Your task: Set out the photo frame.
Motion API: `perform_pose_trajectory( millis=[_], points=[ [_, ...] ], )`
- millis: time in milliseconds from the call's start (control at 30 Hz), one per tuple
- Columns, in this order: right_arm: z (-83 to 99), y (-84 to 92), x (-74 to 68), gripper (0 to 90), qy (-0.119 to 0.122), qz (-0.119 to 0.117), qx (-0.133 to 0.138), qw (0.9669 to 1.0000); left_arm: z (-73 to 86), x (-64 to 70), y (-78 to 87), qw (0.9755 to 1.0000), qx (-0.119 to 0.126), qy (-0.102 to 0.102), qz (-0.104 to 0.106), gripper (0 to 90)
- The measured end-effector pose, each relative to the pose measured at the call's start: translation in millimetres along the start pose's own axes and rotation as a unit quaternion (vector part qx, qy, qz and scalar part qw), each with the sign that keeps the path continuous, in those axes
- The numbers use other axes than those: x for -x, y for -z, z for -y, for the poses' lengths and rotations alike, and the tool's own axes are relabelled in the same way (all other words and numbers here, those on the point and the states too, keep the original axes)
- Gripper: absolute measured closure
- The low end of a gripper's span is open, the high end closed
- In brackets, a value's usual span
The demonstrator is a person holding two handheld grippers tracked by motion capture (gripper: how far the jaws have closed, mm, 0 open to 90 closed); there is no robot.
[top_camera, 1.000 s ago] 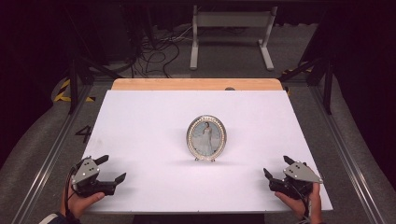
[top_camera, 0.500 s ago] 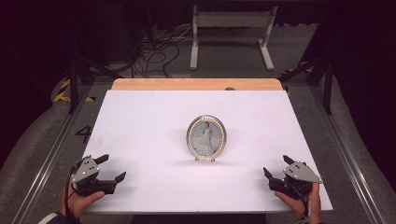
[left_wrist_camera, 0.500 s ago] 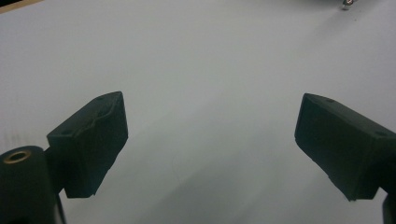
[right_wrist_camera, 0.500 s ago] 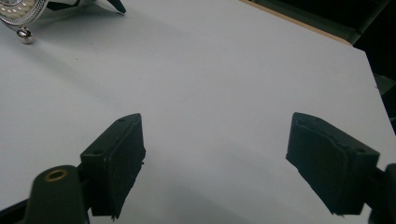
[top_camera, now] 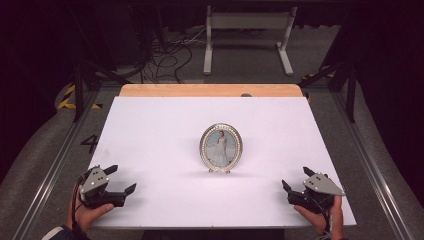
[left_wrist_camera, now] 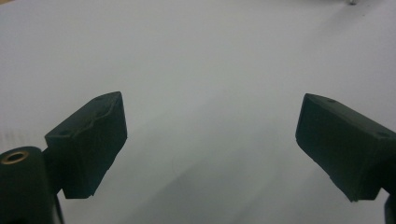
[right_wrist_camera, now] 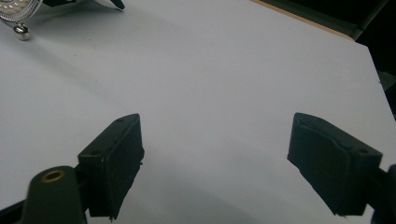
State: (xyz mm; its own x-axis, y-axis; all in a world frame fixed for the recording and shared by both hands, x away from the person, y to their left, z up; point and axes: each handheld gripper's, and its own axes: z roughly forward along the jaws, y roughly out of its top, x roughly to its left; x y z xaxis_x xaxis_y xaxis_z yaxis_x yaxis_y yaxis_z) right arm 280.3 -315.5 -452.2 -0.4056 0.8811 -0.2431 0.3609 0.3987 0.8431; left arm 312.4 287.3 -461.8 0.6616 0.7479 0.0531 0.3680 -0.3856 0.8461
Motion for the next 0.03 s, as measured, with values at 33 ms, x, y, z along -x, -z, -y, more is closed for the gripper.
perform_pose_trajectory(
  millis=[33],
  points=[
    [0.7, 0.4, 0.1, 18.1, 0.0, -0.001, 0.0, 1.0, 0.0, 0.0, 0.0, 1.0, 0.0, 0.0, 0.0, 9.6]
  ],
)
